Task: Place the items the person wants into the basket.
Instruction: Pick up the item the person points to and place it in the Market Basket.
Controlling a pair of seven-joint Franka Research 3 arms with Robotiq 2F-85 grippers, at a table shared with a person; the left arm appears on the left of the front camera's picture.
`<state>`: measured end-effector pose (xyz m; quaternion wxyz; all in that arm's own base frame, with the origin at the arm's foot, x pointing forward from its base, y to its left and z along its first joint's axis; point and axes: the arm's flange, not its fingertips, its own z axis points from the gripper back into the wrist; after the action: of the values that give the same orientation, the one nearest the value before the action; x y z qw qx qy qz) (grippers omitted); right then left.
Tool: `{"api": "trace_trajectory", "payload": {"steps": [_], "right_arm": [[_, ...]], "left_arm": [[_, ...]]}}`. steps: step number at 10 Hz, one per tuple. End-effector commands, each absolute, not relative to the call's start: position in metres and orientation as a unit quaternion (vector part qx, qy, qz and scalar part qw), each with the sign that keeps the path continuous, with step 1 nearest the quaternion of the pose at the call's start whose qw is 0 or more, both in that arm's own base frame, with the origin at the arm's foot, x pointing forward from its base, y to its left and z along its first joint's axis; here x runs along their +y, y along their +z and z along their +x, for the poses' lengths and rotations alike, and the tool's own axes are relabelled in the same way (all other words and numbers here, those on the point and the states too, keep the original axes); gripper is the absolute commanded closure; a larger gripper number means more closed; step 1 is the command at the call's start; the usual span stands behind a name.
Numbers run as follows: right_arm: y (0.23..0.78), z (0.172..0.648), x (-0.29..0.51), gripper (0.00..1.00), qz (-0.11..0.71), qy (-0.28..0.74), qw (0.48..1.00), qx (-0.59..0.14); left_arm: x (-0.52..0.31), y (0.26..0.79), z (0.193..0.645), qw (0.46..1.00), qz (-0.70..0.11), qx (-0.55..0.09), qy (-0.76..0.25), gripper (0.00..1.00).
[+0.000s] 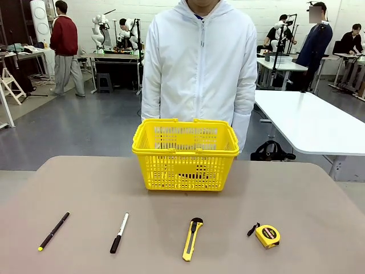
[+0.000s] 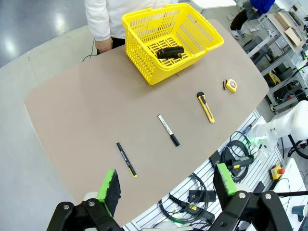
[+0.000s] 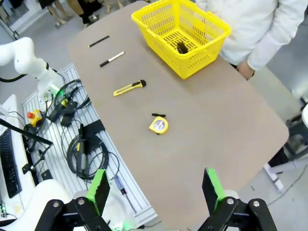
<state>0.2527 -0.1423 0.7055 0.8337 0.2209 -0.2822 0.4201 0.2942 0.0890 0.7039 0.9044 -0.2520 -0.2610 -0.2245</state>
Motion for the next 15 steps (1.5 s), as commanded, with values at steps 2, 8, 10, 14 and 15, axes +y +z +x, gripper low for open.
{"api": "trace_trajectory", "payload": {"steps": [2,8,10,14,15], "right_arm": [[0.7054,0.2536,-0.1426,0.0,0.228,0.429,0.827,-0.284],[0.7054,0.2536,-0.1426,0.0,0.228,0.429,0.827,-0.284],[0.7054,0.2536,-0.1426,0.0,0.228,0.429,0.827,-0.284],[0.7054,0.2536,-0.1426,0.0,0.228,0.429,0.827,-0.284],[0.7054,0.2536,-0.1426,0.0,0.228,0.429,0.827,-0.284]], "left_arm": [[0.0905,0.7034,0.2931,0.901,-0.256,-0.264,-0.232,0.0],[0.0905,0.7034,0.2931,0.901,-0.256,-0.264,-0.232,0.0],[0.0905,0.7034,0.2931,0.901,-0.256,-0.264,-0.232,0.0],[0.0905,0.7034,0.2931,0.901,-0.256,-0.264,-0.232,0.0],[0.0905,0.7034,0.2931,0.901,-0.256,-0.264,-0.232,0.0]]}}
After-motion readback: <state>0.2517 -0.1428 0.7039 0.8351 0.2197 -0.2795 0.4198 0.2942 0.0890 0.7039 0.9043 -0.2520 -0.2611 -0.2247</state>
